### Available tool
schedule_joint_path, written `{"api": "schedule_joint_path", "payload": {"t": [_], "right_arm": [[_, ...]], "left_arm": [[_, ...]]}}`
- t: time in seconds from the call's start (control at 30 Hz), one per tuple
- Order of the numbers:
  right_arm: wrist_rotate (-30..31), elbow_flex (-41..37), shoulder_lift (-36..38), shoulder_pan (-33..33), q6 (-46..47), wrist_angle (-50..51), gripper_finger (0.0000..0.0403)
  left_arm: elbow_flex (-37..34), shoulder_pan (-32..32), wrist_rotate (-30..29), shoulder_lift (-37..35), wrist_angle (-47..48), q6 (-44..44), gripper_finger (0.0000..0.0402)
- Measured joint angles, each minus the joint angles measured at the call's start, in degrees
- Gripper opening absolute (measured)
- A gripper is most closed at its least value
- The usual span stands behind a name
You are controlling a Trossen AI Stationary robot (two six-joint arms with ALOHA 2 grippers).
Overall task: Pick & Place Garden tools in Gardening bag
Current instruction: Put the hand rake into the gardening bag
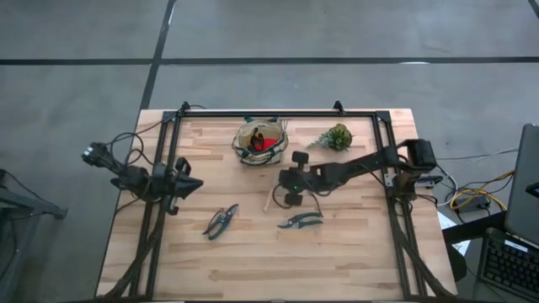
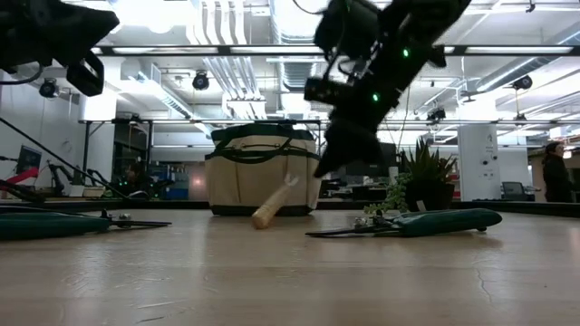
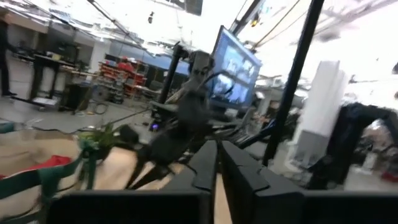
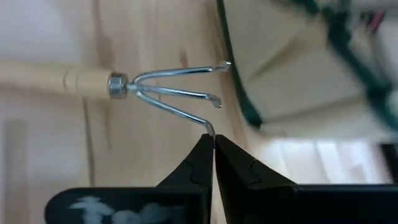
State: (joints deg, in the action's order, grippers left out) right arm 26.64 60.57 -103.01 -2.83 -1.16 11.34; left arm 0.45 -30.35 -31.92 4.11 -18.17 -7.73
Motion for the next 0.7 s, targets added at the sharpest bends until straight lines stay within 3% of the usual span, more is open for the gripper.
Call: {"api": "schedule_joint_path", "payload": {"t": [0.3, 0.7], "right_arm": [[3.0, 6.4, 0.2, -3.8, -6.6, 0.3, 0.0008], [6.1, 9.6, 0.3, -7.1, -11.8, -0.7, 0.0008]], "left_arm": [[0.5, 0.0, -2.1, 9.5, -4.8, 18.0, 0.0106], [8.9, 0.0, -4.5, 26.9, -9.3, 32.7, 0.0115]]}}
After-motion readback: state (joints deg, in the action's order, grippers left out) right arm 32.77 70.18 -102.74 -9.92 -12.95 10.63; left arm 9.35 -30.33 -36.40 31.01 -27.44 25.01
